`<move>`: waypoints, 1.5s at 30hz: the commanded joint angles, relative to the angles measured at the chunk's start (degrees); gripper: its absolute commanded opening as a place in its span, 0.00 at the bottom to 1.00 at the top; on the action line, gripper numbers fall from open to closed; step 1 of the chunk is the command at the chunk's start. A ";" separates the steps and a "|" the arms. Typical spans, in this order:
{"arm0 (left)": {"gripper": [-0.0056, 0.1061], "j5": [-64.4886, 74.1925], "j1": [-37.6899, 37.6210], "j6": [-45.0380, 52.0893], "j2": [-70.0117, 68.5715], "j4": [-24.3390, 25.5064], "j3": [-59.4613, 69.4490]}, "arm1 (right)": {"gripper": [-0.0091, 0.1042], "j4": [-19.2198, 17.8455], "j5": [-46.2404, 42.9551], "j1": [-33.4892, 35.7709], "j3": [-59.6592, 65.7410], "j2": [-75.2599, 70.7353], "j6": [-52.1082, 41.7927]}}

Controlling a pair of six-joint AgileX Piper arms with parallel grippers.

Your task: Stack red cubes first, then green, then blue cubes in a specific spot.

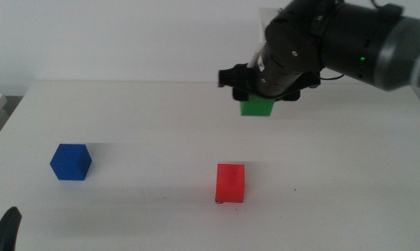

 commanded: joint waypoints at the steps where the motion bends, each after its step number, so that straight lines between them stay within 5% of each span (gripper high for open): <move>1: 0.87 -0.78 0.08 -0.07 -0.23 -0.05 -0.01 | 0.25 -1.27 3.61 3.15 0.84 -2.29 1.54; 12: 0.87 -0.78 0.08 -0.07 -0.23 -0.05 -0.01 | 0.25 -0.41 6.92 9.61 0.84 1.83 9.03; 45: 0.87 -0.78 0.08 -0.07 -0.23 -0.05 -0.01 | 0.25 -2.09 7.91 11.92 2.55 7.96 17.79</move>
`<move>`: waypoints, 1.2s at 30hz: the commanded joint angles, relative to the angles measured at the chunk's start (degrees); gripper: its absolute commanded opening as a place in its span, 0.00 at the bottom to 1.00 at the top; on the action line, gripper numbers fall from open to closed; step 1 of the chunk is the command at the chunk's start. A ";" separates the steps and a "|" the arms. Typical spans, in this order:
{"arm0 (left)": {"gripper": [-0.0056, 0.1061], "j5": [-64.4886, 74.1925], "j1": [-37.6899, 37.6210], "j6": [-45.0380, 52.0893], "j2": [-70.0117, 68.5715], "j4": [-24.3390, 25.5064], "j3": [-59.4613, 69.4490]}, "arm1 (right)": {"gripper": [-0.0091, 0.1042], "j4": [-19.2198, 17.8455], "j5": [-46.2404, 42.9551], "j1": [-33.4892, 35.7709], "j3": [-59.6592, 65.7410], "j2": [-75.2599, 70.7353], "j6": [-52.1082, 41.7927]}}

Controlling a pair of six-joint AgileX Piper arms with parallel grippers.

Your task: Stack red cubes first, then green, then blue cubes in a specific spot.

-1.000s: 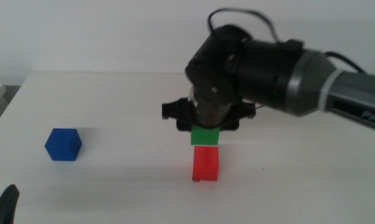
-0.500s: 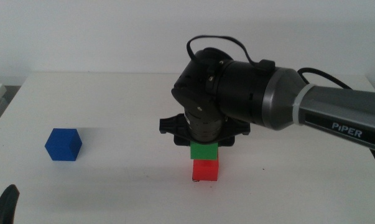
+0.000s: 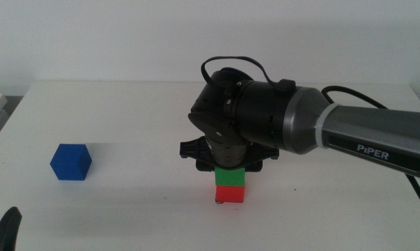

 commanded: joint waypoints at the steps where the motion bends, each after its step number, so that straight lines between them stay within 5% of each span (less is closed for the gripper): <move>1: 0.87 -0.78 0.08 -0.07 -0.23 -0.05 -0.01 | 0.25 -0.56 0.04 0.23 0.26 -0.09 0.34; 16: 0.87 -0.78 0.08 -0.07 -0.23 -0.05 -0.01 | 0.25 -0.76 -1.11 0.23 0.26 0.77 0.34; 20: 0.87 -0.78 0.08 -0.07 -0.23 -0.05 -0.01 | 0.38 -0.59 -1.23 0.23 0.26 0.77 0.91; 21: 0.87 -0.78 0.08 -0.07 -0.23 -0.05 -0.01 | 0.54 -0.47 -1.23 0.23 0.26 0.77 0.91; 27: 0.87 -0.78 0.08 -0.07 -0.23 -0.05 -0.01 | 0.79 0.03 -1.36 0.34 0.26 -1.69 -0.10; 36: 0.87 -0.78 0.08 -0.07 -0.23 -0.05 -0.01 | 0.82 2.89 -3.14 -1.24 2.99 -22.82 -26.59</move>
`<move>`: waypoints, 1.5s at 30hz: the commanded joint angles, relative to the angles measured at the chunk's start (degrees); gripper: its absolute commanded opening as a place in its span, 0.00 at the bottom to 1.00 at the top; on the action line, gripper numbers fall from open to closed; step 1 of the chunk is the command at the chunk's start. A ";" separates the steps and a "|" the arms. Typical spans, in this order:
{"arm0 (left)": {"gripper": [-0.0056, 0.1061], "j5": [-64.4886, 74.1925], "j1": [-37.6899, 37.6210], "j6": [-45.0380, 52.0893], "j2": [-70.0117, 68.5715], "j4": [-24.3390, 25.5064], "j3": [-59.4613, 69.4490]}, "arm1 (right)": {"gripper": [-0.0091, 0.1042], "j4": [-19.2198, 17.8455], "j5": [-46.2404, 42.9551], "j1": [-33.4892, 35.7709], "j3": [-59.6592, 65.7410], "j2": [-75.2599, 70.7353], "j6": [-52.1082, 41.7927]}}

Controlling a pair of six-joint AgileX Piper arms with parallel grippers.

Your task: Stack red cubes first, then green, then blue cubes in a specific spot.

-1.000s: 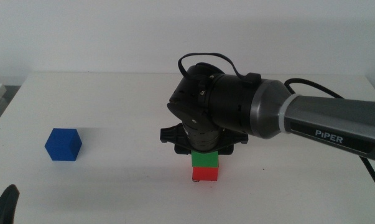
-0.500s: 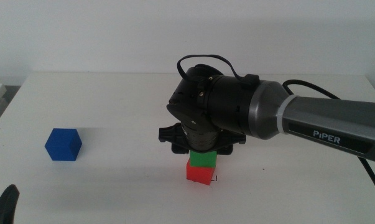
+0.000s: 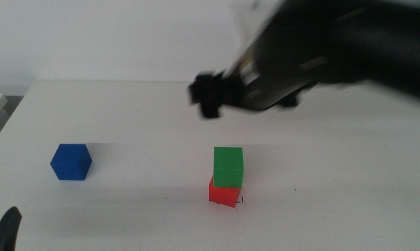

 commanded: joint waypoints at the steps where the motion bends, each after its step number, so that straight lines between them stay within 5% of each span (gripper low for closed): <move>1: 0.87 -0.78 0.08 -0.07 -0.23 -0.05 -0.01 | 0.82 2.93 -2.06 -1.58 3.23 -6.93 -12.15; 9: 0.87 -0.78 0.08 -0.07 -0.23 -0.05 -0.01 | 0.82 17.49 -20.82 -10.44 28.21 -38.70 -44.73; 15: 0.87 -0.78 0.08 -0.07 -0.23 -0.05 -0.01 | 0.82 17.91 -29.90 -13.22 40.56 -54.52 -48.90; 40: 0.87 -0.78 0.08 -0.07 -0.23 0.37 -0.01 | 0.82 20.36 -29.06 -13.22 40.70 -55.21 -47.94; 45: 0.87 17.96 3.61 -0.07 15.08 0.55 -17.88 | 0.82 20.36 -29.06 -13.22 40.70 -55.21 -47.94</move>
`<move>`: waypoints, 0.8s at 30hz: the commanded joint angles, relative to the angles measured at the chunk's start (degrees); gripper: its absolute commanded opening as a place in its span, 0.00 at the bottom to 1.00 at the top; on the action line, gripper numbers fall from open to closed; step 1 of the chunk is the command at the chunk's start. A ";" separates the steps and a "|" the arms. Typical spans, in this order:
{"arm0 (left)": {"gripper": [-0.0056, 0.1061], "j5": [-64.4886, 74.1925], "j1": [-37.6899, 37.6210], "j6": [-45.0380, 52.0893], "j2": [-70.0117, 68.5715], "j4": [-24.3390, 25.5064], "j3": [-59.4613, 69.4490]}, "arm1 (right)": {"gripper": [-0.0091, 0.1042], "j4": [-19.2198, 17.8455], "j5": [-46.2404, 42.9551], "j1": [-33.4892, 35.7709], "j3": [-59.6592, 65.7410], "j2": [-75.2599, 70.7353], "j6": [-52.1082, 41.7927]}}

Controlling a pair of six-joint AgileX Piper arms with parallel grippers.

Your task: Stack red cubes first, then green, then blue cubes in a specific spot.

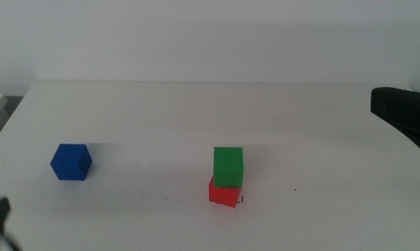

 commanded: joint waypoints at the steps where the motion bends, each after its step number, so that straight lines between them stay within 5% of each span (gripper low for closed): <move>1: 0.87 11.69 1.58 -0.07 8.52 0.14 -11.14 | 0.82 -0.15 -0.55 -0.49 0.30 -0.25 -0.13; 9: 0.87 44.56 2.76 -0.18 38.76 -2.24 -44.04 | 0.82 -0.15 -0.55 -0.49 0.30 -0.25 -0.13; 24: 0.87 35.16 2.63 -1.33 74.70 -0.86 -55.18 | 0.82 -0.15 -0.82 -0.49 0.30 -0.25 -0.13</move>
